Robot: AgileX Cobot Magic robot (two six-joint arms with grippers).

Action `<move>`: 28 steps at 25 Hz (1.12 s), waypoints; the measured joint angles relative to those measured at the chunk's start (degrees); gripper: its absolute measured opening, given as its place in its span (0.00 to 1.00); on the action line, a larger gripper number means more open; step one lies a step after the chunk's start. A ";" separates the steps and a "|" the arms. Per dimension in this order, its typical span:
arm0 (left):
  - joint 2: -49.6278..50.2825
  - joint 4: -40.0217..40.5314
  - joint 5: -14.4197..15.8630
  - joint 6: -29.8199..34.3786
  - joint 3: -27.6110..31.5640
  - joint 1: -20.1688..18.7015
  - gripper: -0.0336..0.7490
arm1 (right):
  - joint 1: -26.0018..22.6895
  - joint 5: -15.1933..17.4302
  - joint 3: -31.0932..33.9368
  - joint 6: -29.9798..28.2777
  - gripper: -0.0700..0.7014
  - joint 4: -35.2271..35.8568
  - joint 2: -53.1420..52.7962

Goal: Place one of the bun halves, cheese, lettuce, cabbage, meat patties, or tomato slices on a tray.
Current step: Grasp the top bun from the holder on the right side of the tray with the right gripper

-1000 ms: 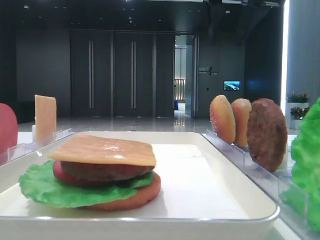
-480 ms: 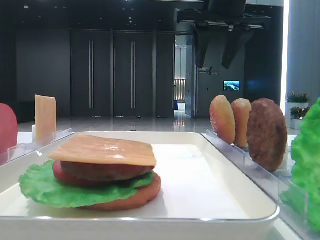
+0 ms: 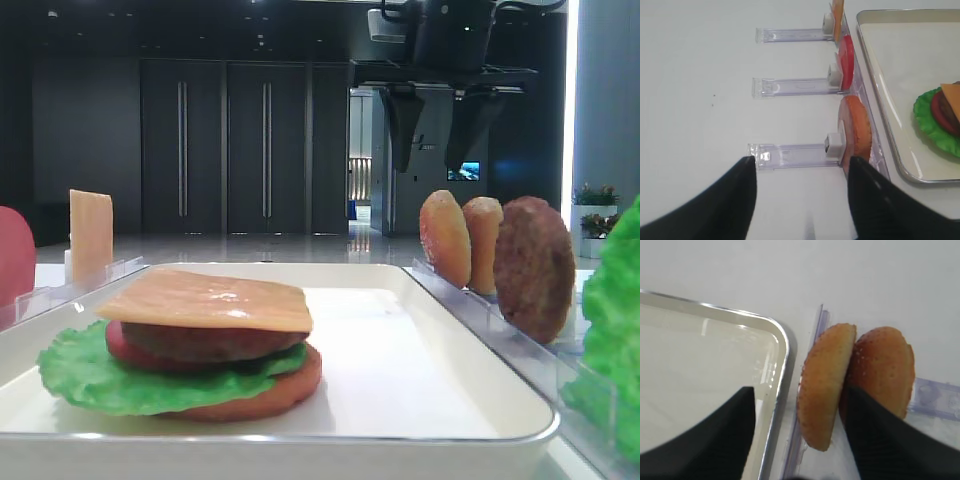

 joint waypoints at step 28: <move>0.00 -0.24 0.00 0.00 0.00 0.00 0.61 | -2.43 -2.32 0.00 0.00 0.59 3.58 1.49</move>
